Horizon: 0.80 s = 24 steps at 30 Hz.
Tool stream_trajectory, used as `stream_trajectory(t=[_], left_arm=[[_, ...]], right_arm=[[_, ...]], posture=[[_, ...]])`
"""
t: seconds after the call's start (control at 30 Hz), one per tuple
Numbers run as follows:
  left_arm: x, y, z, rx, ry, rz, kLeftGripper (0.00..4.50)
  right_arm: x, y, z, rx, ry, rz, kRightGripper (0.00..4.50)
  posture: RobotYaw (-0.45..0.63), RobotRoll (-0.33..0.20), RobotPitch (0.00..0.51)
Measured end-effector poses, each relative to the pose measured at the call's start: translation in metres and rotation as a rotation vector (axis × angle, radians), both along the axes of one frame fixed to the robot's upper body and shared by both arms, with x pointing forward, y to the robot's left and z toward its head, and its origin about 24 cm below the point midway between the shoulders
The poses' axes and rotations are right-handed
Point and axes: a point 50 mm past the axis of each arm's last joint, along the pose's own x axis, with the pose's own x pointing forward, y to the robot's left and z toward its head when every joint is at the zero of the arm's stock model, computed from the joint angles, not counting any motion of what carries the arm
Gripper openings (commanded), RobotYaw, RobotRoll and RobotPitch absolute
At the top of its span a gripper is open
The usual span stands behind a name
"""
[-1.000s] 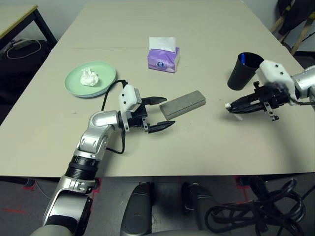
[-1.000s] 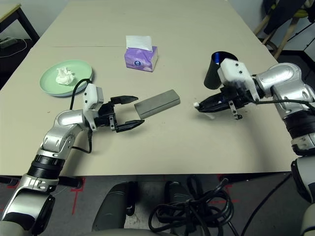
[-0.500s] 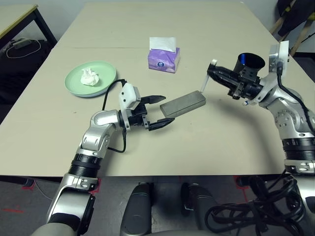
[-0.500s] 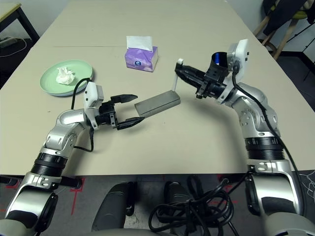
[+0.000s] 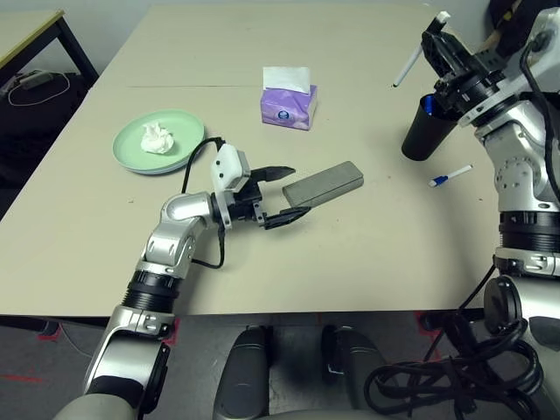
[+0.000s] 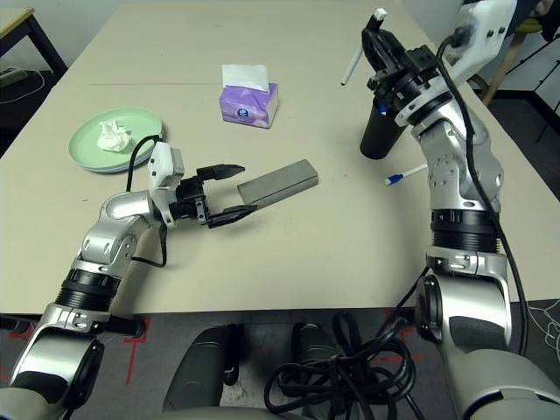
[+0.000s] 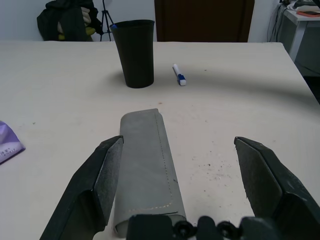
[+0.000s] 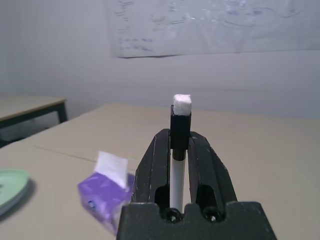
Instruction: Organize and tidy the items on the table.
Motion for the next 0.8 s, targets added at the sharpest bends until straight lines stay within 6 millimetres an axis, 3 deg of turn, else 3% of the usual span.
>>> stream_trajectory(t=[0.23, 0.53, 0.8], left_arm=[[0.018, 0.008, 0.014, -0.044, -0.039, 0.122, 4.5], [0.02, 0.006, 0.013, -0.059, -0.032, 0.159, 4.5], [0.021, 0.007, 0.012, -0.058, -0.017, 0.164, 4.5]], right_arm=[[0.008, -0.009, -0.003, -0.004, 0.054, -0.13, 0.33], [0.015, -0.019, -0.013, 0.005, 0.116, -0.261, 0.33], [0.016, -0.017, -0.007, 0.008, 0.102, -0.265, 0.33]], posture=[[0.06, 0.0, 0.094], [0.07, 0.0, 0.092], [0.07, 0.0, 0.093]])
